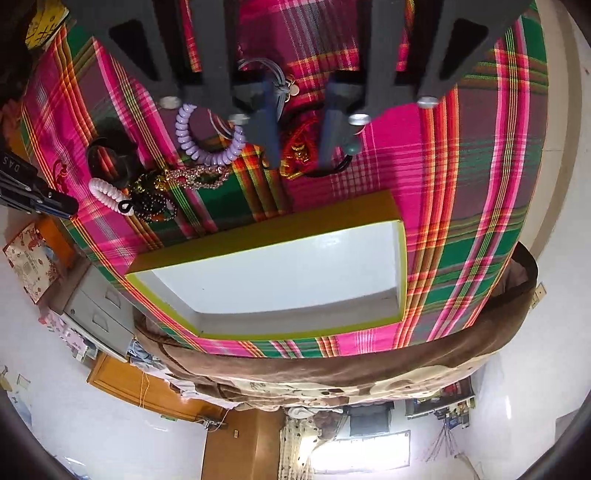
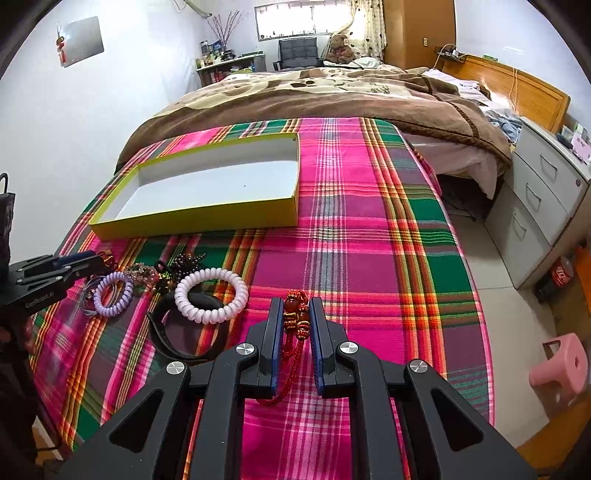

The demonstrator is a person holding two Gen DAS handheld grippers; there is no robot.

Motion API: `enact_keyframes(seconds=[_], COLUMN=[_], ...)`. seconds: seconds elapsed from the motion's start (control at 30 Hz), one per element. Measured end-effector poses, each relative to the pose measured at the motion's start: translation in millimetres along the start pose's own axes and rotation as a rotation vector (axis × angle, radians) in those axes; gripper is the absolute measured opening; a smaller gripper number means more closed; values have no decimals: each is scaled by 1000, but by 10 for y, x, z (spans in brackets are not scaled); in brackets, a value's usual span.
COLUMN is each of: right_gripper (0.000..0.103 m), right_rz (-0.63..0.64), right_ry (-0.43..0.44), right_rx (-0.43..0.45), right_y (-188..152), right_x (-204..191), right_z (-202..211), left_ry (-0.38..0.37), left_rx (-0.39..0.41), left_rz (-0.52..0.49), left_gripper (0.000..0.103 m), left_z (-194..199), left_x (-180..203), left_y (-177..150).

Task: Organize jewelry
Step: 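Close the right tool on the red tassel while the left tool grasps the red knot charm, then carry both red charms over the white box and open both tools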

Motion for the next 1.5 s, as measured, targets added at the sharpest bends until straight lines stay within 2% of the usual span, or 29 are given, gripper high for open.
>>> enact_keyframes(seconds=[0.1, 0.47, 0.57, 0.83, 1.0, 1.2, 1.5], right_gripper=[14, 14, 14, 14, 14, 14, 14], right_rz=[-2, 0, 3, 56, 87, 62, 58], right_ry=[0, 3, 6, 32, 47, 64, 74], right_rx=[6, 43, 57, 128, 152, 109, 32], right_y=[17, 146, 221, 725, 1085, 1364, 1454], right_x=[-1, -21, -27, -119, -199, -164, -131], right_z=[16, 144, 180, 205, -3, -473, -1010], left_ry=[-2, -38, -71, -42, -53, -44, -52], left_rx=[13, 74, 90, 130, 128, 100, 36], left_rz=[-9, 36, 55, 67, 80, 115, 123], left_gripper=[8, 7, 7, 7, 7, 7, 7], left_z=[50, 315, 378, 348, 169, -148, -611], left_x=[3, -99, -143, -311, -401, -539, -529], left_y=[-3, 137, 241, 661, 925, 1141, 1218])
Point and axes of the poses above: each gripper's, at about its wrist camera, not at the fingertips, and z roughly against the way its jaws point, x to its right, y to its top, the point moved 3 cm from there along -z, roughly the way its jaws point, and after that the axes turned 6 degrees about y, right-handed, at the moved point
